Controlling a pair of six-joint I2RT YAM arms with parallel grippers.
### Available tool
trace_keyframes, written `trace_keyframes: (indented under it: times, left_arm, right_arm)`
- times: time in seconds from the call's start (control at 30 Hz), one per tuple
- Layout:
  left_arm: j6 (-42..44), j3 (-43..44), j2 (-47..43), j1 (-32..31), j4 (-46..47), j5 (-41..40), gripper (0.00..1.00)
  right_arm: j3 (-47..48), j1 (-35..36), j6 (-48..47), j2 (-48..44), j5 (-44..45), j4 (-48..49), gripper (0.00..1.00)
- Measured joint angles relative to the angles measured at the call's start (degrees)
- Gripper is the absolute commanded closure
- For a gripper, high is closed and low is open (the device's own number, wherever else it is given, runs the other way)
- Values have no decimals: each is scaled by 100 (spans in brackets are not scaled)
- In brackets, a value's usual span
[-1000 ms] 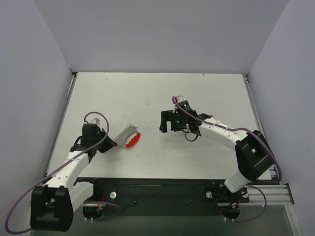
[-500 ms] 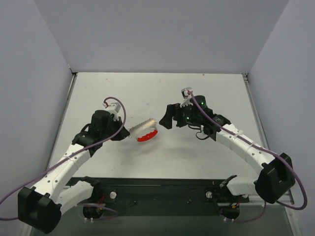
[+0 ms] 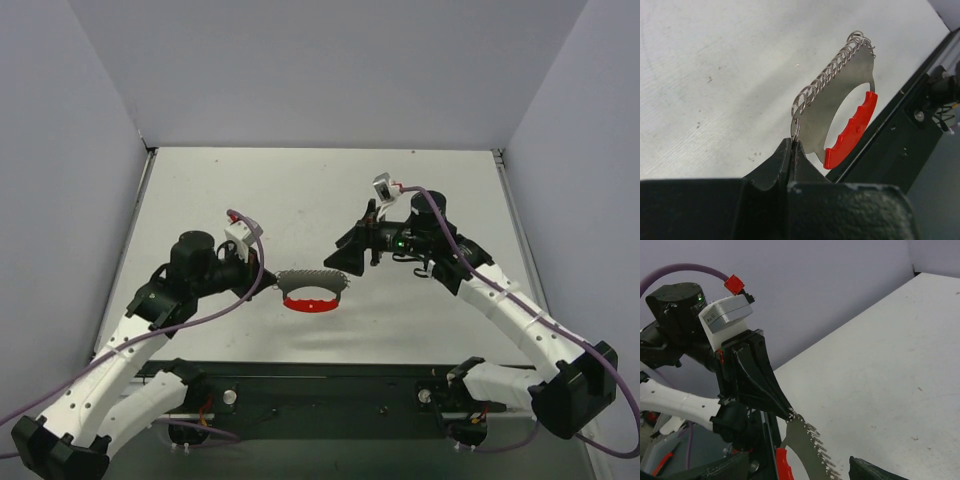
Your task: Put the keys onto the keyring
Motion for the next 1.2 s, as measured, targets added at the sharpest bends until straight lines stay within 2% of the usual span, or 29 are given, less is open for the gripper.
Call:
trace_keyframes:
  times: [0.1,0.23,0.33,0.53,0.77,0.9,1.2]
  left_arm:
    - [133,28,-153,-4,59,490,100]
    - [234,125,-57,-4,127,1086,100]
    - [275,203,85,-4,136,1405,100]
    - [275,354,378,-50,216,1923,100]
    - [254,455,640,-166,271,2114,100]
    - [229,492,649,-232,308,2133,100]
    - [186,592,730,-348,372,2146,100]
  right_arm:
    - [4,133,-111,9,-391,13,24]
    - [48,409,-345,28,-715,-39,38]
    - [131,570,-518,33,-811,-155,44]
    - [409,872,-887,179,-822,-446,45]
    - [479,1084,-1215,527,-651,-695,50]
    - [621,1196,-1401,684,-463,-857,61]
    - [885,1412,-1580,844,-122,-1060,66]
